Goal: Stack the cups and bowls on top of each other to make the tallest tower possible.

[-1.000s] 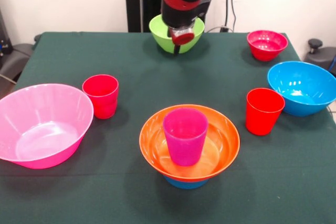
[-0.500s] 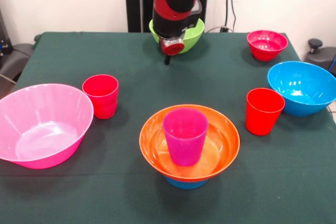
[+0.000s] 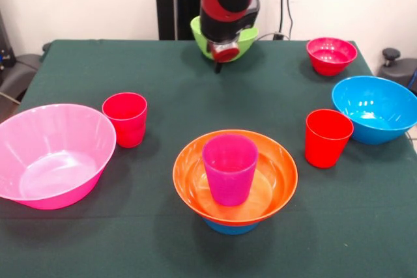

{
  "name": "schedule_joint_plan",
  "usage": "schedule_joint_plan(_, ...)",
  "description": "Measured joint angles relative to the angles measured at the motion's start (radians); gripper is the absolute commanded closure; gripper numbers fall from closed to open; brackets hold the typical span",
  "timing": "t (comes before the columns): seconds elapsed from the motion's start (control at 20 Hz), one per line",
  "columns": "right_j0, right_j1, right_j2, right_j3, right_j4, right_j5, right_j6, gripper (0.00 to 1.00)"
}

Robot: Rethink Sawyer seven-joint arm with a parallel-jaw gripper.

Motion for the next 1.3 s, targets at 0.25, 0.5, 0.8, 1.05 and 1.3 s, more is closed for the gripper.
schedule_joint_plan(0.25,0.049,-0.033,-0.033,-0.001,0.0,0.159,0.0,0.0)
schedule_joint_plan(0.5,0.074,-0.053,-0.061,-0.006,0.0,0.242,0.0,0.0)
schedule_joint_plan(0.8,0.093,-0.056,-0.098,-0.018,-0.001,0.257,0.0,0.0)
schedule_joint_plan(1.05,0.098,-0.056,-0.118,-0.032,-0.001,0.257,0.0,0.0)
schedule_joint_plan(1.3,0.101,-0.056,-0.13,-0.047,0.0,0.257,0.0,0.0)
